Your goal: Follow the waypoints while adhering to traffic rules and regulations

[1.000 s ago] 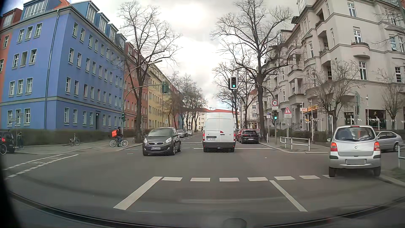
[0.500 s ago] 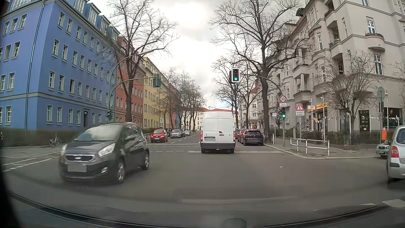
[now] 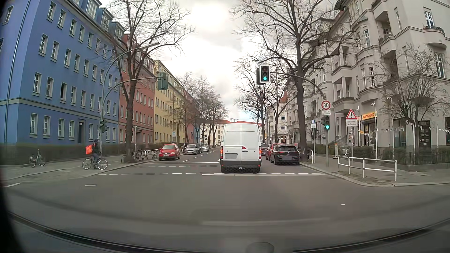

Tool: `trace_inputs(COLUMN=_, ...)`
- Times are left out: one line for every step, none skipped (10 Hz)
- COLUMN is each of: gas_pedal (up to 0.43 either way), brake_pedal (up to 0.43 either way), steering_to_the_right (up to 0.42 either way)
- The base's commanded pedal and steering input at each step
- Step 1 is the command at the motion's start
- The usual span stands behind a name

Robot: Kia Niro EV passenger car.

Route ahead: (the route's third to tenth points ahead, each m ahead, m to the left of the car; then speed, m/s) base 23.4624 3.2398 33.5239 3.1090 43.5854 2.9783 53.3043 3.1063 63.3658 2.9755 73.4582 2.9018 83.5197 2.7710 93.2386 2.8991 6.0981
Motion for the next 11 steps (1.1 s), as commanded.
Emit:
trace_inputs(gas_pedal=0.047, brake_pedal=0.037, steering_to_the_right=0.005)
trace_inputs(gas_pedal=0.047, brake_pedal=0.037, steering_to_the_right=0.005)
trace_inputs(gas_pedal=0.047, brake_pedal=0.037, steering_to_the_right=0.005)
trace_inputs(gas_pedal=0.008, brake_pedal=0.037, steering_to_the_right=0.005)
trace_inputs(gas_pedal=0.0, brake_pedal=0.03, steering_to_the_right=0.005)
trace_inputs(gas_pedal=0.0, brake_pedal=0.037, steering_to_the_right=0.005)
trace_inputs(gas_pedal=0.0, brake_pedal=0.037, steering_to_the_right=0.005)
trace_inputs(gas_pedal=0.0, brake_pedal=0.043, steering_to_the_right=0.005)
trace_inputs(gas_pedal=0.0, brake_pedal=0.061, steering_to_the_right=0.005)
trace_inputs(gas_pedal=0.0, brake_pedal=0.073, steering_to_the_right=0.005)
trace_inputs(gas_pedal=0.0, brake_pedal=0.073, steering_to_the_right=0.005)
